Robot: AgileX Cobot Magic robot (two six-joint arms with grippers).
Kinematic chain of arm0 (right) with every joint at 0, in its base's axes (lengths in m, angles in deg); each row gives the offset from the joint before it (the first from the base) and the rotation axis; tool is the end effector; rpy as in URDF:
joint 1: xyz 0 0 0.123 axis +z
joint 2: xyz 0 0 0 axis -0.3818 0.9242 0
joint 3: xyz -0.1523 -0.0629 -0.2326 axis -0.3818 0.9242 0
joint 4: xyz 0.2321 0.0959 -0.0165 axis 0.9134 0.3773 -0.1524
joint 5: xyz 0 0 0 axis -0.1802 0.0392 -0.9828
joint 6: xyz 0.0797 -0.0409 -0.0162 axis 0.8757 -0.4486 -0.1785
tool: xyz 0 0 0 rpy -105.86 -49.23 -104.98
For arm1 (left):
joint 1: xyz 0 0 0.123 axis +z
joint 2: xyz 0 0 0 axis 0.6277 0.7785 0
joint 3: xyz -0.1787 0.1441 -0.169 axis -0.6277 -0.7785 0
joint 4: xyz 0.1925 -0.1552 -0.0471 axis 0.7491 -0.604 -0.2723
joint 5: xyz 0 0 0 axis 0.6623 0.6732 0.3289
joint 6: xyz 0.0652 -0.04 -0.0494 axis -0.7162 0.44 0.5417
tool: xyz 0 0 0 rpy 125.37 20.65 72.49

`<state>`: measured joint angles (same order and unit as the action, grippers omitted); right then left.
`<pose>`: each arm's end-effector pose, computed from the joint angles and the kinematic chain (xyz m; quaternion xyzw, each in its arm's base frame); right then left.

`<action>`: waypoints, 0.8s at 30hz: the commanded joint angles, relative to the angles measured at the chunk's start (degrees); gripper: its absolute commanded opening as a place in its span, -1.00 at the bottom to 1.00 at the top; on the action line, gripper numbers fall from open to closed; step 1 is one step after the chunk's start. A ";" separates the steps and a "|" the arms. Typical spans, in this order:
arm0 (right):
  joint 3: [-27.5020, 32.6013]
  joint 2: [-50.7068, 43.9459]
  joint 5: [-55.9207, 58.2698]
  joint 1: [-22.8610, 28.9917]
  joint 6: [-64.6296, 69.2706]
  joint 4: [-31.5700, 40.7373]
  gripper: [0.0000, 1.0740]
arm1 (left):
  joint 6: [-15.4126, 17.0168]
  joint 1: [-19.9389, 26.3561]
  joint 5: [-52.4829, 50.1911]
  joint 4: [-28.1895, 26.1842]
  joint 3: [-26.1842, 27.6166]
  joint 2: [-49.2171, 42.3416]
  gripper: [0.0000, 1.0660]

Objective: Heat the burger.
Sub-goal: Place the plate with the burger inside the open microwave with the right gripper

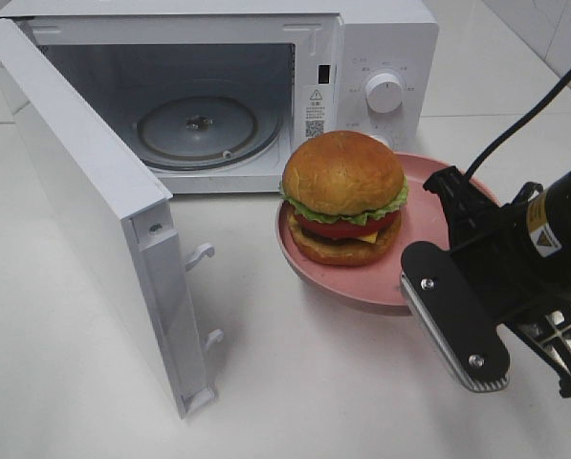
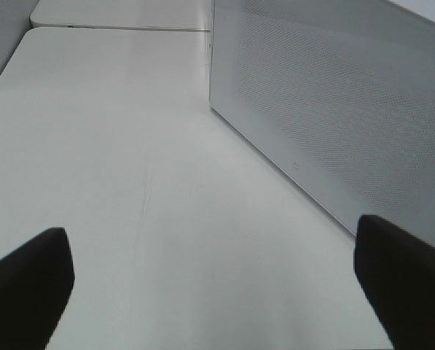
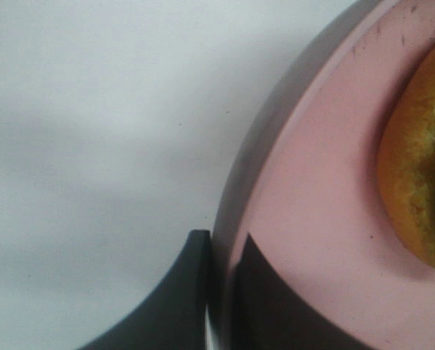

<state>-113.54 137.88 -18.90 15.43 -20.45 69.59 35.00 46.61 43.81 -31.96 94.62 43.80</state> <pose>0.1886 0.1324 0.2075 -0.8250 0.5085 -0.1432 0.2007 -0.0075 -0.0178 0.2818 0.0022 0.8482 -0.0359 0.5285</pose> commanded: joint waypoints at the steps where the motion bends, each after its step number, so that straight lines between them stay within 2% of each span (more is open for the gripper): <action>1: -2.58 -0.74 0.63 -1.38 -7.16 2.52 -1.00 | -0.06 0.17 -0.86 -0.11 -0.11 -1.43 0.83; 5: -5.04 -0.74 3.32 -3.44 -14.15 6.82 -1.00 | -0.06 0.17 -0.86 -0.11 -0.11 -1.43 0.83; 12: -7.96 -0.74 4.76 -3.67 -15.70 7.79 -1.00 | -0.06 0.17 -0.86 -0.11 -0.11 -1.43 0.83; 18: -8.31 -0.74 4.87 -3.67 -16.27 7.85 -1.00 | -0.06 0.17 -0.86 -0.11 -0.11 -1.43 0.83; 24: -8.31 -0.57 3.78 -3.67 -18.28 11.75 -1.00 | -0.06 0.17 -0.86 -0.11 -0.11 -1.43 0.83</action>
<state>-120.82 137.94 -11.91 11.82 -37.75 80.42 35.00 46.61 43.81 -31.96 94.62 43.80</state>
